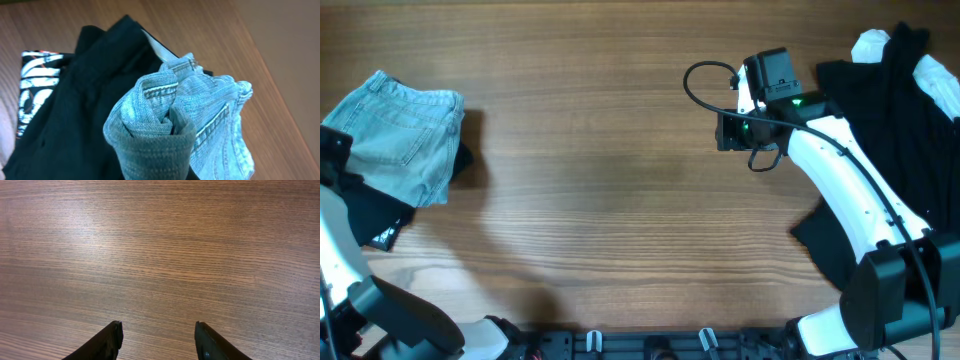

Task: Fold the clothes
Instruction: 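Carry the folded shorts with the left gripper onto the black t-shirt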

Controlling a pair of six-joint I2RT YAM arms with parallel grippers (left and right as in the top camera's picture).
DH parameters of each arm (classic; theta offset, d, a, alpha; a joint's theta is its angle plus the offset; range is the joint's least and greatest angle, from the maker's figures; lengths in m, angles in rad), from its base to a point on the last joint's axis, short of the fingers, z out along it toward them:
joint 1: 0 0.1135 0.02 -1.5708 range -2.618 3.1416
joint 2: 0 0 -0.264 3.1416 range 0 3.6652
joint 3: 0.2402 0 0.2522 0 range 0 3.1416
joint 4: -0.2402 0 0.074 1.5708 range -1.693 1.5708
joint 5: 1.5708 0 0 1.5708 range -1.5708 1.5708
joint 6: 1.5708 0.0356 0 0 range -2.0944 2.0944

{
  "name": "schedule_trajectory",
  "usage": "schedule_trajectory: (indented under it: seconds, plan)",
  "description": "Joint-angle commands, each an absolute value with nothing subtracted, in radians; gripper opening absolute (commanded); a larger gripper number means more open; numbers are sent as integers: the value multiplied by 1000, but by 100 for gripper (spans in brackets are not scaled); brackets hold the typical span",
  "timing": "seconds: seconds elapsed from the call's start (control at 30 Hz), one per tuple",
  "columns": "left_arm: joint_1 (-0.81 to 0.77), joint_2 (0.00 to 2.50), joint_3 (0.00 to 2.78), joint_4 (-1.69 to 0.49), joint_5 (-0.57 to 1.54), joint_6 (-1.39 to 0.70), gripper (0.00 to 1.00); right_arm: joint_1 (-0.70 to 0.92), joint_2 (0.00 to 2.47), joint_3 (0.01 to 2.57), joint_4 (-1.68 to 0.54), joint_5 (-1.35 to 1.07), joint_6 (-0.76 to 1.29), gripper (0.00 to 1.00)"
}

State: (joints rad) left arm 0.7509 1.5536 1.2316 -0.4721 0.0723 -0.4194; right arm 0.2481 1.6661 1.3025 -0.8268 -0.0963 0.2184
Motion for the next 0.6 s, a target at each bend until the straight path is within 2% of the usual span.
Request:
schedule_trajectory:
  seconds: [0.0,0.03,0.07,0.1,0.3,0.4,0.5,0.57]
  plan:
    - [799,1551,1246,-465,68,-400,16,249,1666,1313,-829,-104,201,52]
    - [812,1551,1246,-469,69,-400,39,249,1666,1313,-829,-104,200,52]
    - [822,1551,1246,-473,68,-400,91,249,1666,1313,-829,-104,197,52]
    - [833,1550,1246,-484,68,-414,100,249,1666,1313,-831,-104,197,52]
    - [861,1534,1246,-495,63,-483,100,249,1666,1312,-843,-104,186,52]
    - [841,1520,1246,-483,147,-483,100,249,1666,1312,-842,-104,186,53]
    - [759,1520,1246,-477,266,-472,100,249,1666,1312,-833,-105,194,54]
    - [670,1520,1246,-481,276,-419,100,249,1666,1312,-815,-112,229,59]
